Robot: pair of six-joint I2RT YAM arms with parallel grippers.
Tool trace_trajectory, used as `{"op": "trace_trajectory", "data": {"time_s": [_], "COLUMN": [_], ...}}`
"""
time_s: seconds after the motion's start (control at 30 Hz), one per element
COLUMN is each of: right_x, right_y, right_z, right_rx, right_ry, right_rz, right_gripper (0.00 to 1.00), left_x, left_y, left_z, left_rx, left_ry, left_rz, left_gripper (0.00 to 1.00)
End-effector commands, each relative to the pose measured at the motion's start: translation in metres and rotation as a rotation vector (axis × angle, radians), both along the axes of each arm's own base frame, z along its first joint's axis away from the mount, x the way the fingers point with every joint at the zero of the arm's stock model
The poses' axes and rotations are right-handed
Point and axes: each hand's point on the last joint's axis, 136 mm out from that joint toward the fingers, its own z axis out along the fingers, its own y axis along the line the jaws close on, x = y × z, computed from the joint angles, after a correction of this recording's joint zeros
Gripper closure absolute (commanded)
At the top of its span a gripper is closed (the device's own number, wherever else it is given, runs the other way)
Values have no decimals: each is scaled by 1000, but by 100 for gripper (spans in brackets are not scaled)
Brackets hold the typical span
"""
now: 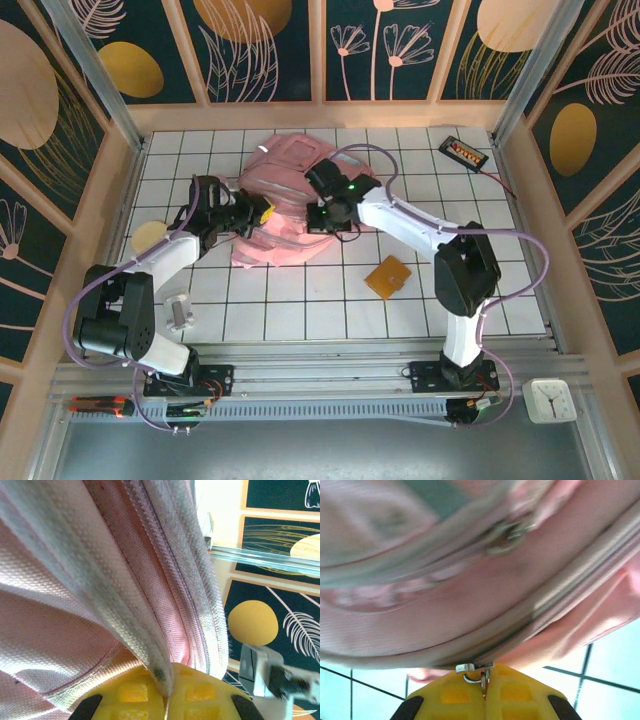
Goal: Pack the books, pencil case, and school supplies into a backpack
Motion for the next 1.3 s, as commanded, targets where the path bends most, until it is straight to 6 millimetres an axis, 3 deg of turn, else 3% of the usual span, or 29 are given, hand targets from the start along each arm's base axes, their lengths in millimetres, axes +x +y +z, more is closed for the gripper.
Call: {"op": "trace_trajectory", "data": {"time_s": [0.0, 0.13, 0.2, 0.3, 0.47, 0.53, 0.6, 0.63, 0.7, 0.73, 0.87, 0.93, 1.03, 1.07, 1.2, 1.27], "right_x": [-6, 26, 41, 74, 106, 116, 121, 121, 119, 116, 108, 105, 103, 101, 75, 63], "right_y": [-44, -76, -82, -116, -155, -162, -156, -149, -133, -128, -124, -121, -114, -109, -72, -54], "right_z": [-7, -12, -13, -21, -36, -35, -31, -28, -15, -8, 26, 48, 86, 95, 111, 103], "right_rx": [-80, -144, -169, -211, -257, -244, -200, -170, -95, -68, 1, 37, 92, 110, 197, 241], "right_ry": [59, 8, -17, -26, -17, -22, -28, -31, -54, -67, -142, -208, -386, -453, -675, -683], "right_rz": [44, 10, 2, -81, -171, -195, -176, -154, -101, -82, -60, -33, 22, 61, 303, 399], "right_gripper": [100, 100, 100, 100, 100, 100, 100, 95, 71, 64, 55, 39, 6, 1, 1, 1], "left_x": [17, 14, 11, 9, 9, 9, 9, 9, 9, 9, 6, 4, 1, 0, -6, -8], "left_y": [3, 0, -1, 3, 10, 11, 11, 11, 11, 10, 10, 10, 10, 10, 10, 11], "left_z": [35, 38, 38, 37, 37, 36, 36, 36, 37, 37, 36, 36, 35, 34, 28, 25], "left_rx": [0, -9, -7, -5, -1, -1, -4, -9, -13, -15, -28, -35, -43, -47, -69, -72], "left_ry": [-133, -147, -144, -139, -134, -131, -131, -132, -135, -136, -139, -144, -143, -142, -127, -121], "left_rz": [-16, -49, -62, -60, -46, -44, -47, -45, -42, -44, -45, -46, -47, -42, -34, -30], "left_gripper": [100, 100, 100, 100, 100, 100, 100, 100, 100, 100, 100, 100, 100, 100, 100, 100]}}
